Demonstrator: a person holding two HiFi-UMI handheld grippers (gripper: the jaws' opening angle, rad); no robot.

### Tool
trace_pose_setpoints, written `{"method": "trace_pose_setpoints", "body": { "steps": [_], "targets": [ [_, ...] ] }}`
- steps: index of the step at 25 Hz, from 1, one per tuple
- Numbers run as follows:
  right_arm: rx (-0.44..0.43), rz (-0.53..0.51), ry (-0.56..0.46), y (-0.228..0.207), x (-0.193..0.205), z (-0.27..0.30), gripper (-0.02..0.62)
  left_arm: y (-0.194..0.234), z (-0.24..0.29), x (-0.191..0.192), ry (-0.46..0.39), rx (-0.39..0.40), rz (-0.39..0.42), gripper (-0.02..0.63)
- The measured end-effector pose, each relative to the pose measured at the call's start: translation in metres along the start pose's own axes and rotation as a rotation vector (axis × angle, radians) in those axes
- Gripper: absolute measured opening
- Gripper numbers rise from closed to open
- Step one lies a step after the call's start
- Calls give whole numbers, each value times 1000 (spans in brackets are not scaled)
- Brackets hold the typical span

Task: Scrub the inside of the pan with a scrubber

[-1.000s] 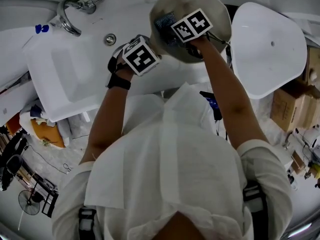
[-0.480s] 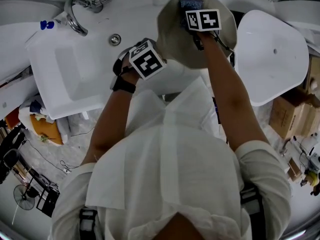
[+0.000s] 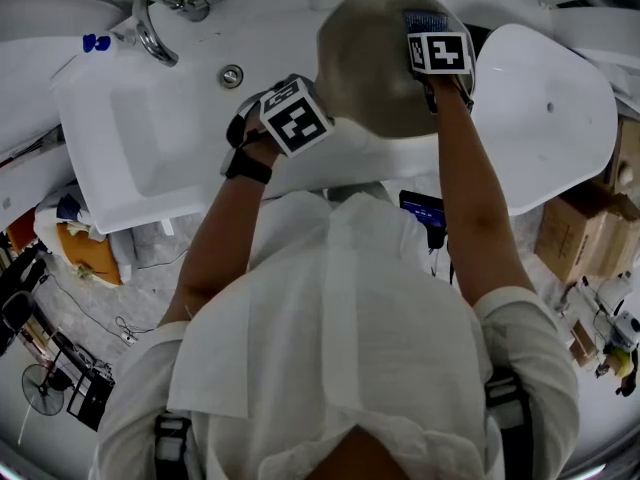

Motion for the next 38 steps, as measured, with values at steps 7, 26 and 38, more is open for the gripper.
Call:
{"method": "trace_pose_setpoints", "body": {
  "steps": [7, 26, 38],
  "targets": [
    [-187, -29, -30, 56, -1, 3, 17, 1, 0, 1, 1, -4, -3, 275],
    [-302, -195, 289, 51, 44, -9, 17, 1, 1, 2, -2, -11, -10, 275],
    [-129, -371, 584, 40, 48, -10, 17, 2, -1, 2, -5, -9, -11, 275]
  ]
}}
Point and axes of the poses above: the fingertips, and each gripper's own axes: z forward along the fingers, y to its left, x out of its underside, the point moved 7 cm from there along -z, backward along the fingers, and after that the axes turned 8 degrees about y, right-handed, at the moved point
